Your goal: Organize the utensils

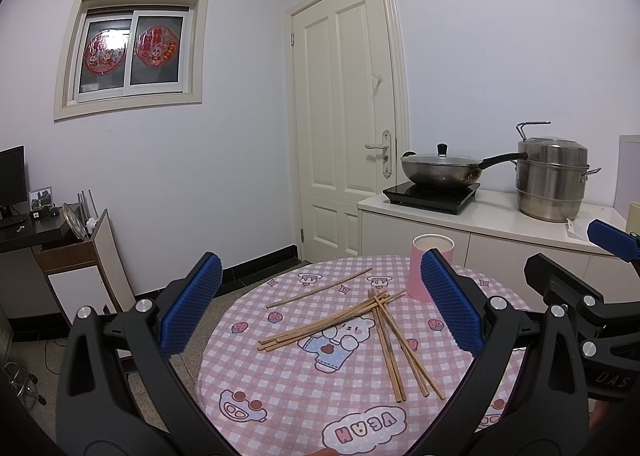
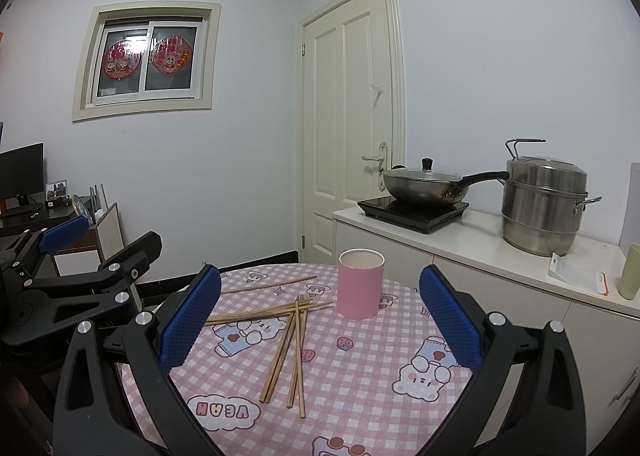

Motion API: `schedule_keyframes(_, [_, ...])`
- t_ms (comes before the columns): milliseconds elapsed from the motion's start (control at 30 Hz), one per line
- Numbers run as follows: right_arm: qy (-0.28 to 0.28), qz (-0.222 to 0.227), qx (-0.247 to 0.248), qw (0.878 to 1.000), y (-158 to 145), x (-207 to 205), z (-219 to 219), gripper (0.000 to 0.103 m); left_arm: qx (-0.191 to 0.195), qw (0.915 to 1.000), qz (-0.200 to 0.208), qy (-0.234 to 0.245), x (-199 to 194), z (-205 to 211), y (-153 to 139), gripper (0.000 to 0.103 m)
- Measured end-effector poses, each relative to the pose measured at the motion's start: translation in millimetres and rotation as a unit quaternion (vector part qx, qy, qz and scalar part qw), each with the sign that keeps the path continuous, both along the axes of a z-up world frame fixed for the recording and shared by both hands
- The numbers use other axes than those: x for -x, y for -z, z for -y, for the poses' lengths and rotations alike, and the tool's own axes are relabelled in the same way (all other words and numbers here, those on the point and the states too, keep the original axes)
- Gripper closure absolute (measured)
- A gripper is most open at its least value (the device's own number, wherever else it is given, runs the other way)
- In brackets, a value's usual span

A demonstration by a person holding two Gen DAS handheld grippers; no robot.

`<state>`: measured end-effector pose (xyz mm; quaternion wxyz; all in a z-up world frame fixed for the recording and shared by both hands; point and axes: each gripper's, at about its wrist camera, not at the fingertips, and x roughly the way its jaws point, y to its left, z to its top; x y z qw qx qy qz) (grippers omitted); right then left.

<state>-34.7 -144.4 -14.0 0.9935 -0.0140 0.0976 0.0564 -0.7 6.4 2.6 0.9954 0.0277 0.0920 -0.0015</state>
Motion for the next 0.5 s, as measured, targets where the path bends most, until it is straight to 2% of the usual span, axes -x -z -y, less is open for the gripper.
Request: schedule_keyframes(500, [0.000, -0.002, 0.000, 1.000, 0.9, 1.1, -4.7, 0.007, 0.000, 1.0000, -0.002, 0.000, -0.8, -0.4, 3.3, 0.005])
